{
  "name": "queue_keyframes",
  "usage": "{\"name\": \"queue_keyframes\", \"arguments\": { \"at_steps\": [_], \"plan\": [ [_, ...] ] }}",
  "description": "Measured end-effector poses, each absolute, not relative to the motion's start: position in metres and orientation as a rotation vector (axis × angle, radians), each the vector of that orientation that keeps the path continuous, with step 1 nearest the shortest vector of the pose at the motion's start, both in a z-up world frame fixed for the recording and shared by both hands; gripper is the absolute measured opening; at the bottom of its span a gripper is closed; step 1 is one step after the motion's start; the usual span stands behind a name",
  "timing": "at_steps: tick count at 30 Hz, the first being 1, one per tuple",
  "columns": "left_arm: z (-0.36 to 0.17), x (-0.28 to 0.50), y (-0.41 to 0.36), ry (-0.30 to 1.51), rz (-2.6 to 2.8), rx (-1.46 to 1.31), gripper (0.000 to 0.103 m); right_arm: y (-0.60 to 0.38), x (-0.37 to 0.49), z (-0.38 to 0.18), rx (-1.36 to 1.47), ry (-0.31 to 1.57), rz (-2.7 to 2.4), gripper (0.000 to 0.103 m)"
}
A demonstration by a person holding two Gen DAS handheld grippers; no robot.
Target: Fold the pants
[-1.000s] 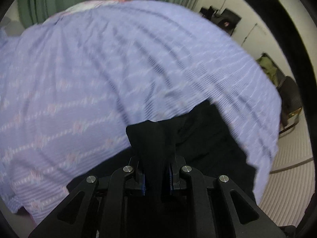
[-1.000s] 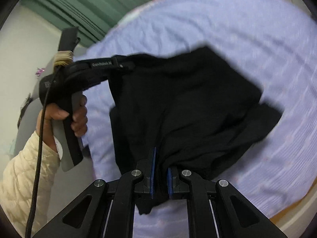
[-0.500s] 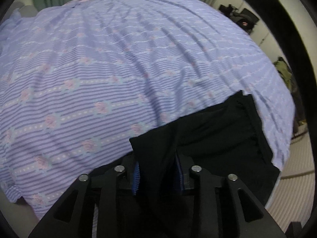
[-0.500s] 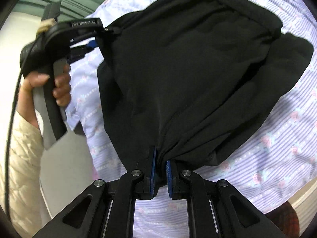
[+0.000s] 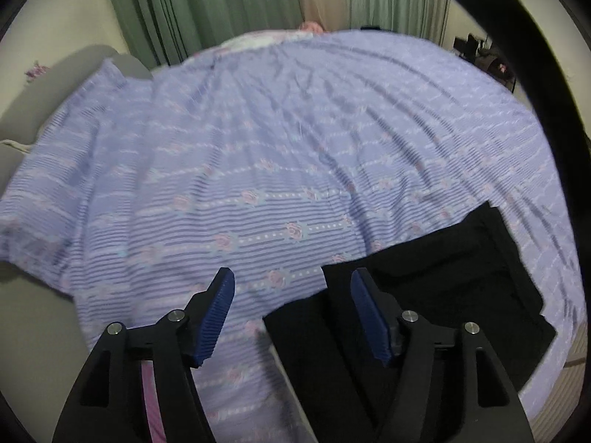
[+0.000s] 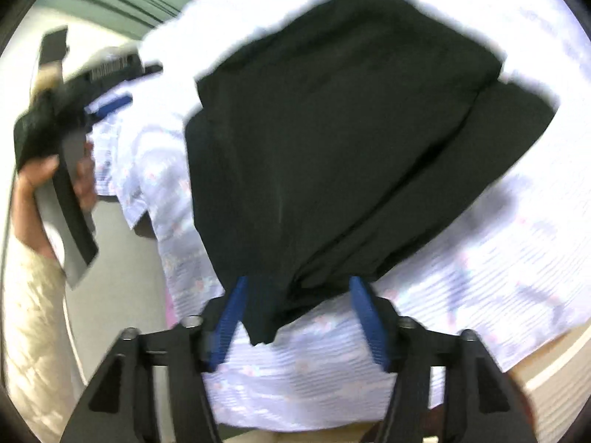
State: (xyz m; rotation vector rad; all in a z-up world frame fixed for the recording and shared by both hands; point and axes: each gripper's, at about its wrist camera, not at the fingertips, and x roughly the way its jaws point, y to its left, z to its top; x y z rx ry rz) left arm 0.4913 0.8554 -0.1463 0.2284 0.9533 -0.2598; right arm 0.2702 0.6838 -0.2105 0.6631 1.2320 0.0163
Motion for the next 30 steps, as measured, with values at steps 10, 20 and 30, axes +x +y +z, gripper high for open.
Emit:
{"name": "queue_keyframes", "arguments": {
  "at_steps": [10, 20, 30],
  "plan": [
    [-0.057, 0.362, 0.829, 0.820, -0.289, 0.164, 0.092, 0.587, 0.226, -0.096, 0.335, 0.927, -0.033, 0.088],
    [-0.010, 0.227, 0.703, 0.765, -0.208, 0.033, 0.098, 0.452, 0.155, -0.023, 0.179, 0.772, 0.005, 0.092],
    [0.021, 0.144, 0.564, 0.698, -0.130, 0.045, 0.103, 0.333, 0.108, 0.016, 0.093, 0.704, 0.119, 0.093]
  ]
}}
